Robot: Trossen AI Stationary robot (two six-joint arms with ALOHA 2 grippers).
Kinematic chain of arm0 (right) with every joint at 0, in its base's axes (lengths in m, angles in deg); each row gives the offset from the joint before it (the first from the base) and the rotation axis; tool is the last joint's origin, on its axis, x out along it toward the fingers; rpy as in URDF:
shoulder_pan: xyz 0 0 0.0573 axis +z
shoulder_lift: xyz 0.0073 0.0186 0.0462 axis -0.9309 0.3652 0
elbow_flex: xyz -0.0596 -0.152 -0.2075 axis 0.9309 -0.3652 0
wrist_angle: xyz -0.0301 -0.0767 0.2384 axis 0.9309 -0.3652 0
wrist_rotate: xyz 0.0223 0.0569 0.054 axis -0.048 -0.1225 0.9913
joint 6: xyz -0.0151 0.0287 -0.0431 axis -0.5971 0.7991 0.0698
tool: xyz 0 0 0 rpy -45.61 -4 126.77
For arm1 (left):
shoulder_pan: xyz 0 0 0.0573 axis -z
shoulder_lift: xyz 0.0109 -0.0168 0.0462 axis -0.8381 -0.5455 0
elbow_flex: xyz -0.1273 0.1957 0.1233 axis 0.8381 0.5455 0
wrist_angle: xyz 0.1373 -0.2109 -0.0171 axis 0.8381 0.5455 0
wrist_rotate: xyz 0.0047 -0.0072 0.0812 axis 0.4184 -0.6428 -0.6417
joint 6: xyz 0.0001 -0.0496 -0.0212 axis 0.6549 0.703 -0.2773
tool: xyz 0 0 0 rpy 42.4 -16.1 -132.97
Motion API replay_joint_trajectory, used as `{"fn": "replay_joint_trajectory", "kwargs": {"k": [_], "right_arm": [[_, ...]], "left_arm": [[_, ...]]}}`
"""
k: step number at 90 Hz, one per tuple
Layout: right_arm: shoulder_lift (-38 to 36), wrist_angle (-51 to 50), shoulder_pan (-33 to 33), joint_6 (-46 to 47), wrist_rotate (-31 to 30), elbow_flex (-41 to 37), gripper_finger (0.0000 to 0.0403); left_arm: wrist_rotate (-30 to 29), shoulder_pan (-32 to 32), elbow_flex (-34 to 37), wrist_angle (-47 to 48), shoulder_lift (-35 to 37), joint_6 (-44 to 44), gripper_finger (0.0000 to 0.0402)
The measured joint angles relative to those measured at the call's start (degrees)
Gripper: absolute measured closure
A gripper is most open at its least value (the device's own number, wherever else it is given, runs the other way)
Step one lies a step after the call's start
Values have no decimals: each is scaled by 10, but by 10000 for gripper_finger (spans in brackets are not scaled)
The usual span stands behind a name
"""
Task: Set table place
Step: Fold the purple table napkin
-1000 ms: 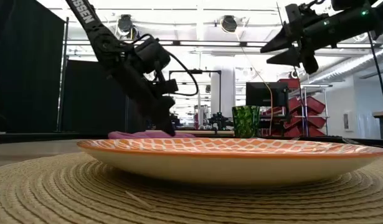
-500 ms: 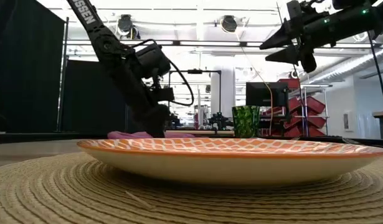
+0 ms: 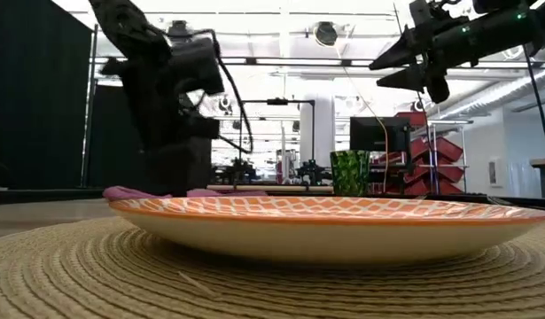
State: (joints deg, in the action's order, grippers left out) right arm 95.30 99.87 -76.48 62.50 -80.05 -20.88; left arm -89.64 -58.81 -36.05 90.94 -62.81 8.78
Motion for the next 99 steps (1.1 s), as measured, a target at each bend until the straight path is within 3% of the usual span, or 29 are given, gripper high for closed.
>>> {"fn": "replay_joint_trajectory", "kwargs": {"k": [14,28,35,46,64,79,99], "right_arm": [[0,1,0,0,0,0,207],[0,1,0,0,1,0,207],[0,1,0,0,10,0,207],[0,1,0,0,15,0,207],[0,1,0,0,23,0,207],[0,-1,0,0,30,0,207],[0,-2,0,-4,29,0,207]], "left_arm": [[-9,25,-3,-61,83,-24,402],[117,38,-4,-85,123,-60,402],[148,53,-2,-82,113,-94,400],[145,69,-1,-88,88,-134,385],[93,70,-2,-84,22,-179,336],[85,70,-2,-92,-10,-183,296],[76,69,-2,-92,-11,-199,288]]}}
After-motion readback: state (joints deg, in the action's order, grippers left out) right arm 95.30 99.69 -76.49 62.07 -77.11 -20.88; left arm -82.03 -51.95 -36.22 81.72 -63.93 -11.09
